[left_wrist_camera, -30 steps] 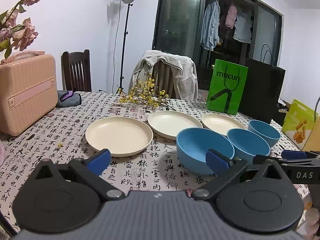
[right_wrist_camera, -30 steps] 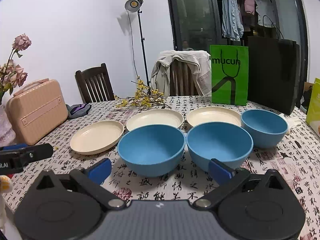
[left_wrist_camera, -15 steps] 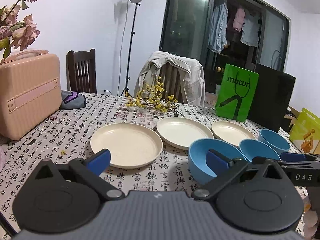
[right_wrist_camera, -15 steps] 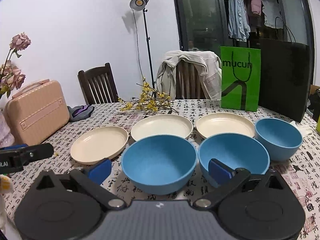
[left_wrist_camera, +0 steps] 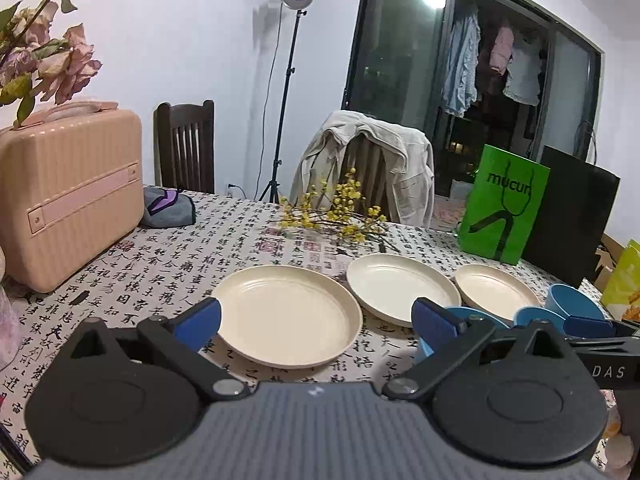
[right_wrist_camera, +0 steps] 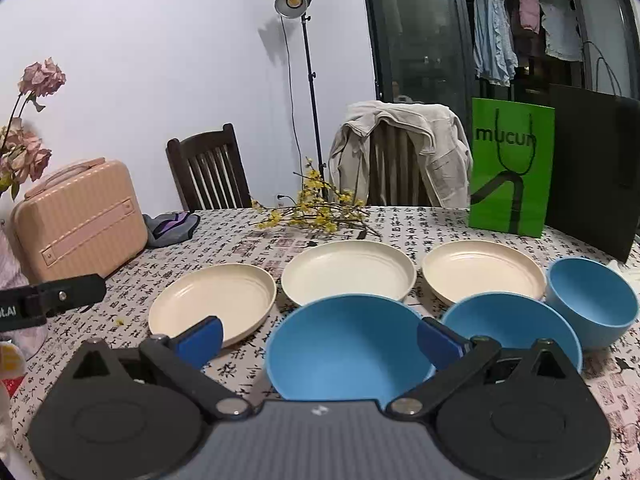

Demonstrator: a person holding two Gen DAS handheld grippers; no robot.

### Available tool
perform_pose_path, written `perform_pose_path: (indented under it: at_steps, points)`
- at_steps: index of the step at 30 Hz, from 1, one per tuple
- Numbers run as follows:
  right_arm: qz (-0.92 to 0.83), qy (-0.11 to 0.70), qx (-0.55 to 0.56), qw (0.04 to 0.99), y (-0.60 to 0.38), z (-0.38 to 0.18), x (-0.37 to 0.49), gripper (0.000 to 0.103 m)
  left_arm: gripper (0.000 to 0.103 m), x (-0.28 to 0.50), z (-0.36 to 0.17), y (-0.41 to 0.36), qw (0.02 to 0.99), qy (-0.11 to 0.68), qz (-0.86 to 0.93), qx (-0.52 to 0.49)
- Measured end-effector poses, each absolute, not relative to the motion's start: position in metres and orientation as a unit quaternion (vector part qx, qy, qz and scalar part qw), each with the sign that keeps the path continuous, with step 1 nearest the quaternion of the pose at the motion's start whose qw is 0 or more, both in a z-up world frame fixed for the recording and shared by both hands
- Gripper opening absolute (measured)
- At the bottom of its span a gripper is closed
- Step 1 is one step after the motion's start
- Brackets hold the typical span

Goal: Organize plates and bowls
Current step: 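Move both grippers forward to the rim of the nearest cream plate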

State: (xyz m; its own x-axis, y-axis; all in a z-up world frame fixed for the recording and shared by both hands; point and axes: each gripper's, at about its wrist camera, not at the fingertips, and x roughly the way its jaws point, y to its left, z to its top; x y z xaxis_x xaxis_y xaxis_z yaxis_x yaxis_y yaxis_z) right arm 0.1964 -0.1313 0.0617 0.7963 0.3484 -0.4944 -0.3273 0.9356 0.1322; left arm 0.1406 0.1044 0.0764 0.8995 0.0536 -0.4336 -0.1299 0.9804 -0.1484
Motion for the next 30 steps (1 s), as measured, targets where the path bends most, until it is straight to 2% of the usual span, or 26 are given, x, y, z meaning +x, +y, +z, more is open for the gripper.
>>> perform_pose_path:
  at_steps: [30]
  points:
    - [0.200,0.303,0.004,0.932,-0.019,0.048,0.273,0.103,0.103,0.209,0.077,0.187,0.954,0.253,0.101,-0.125]
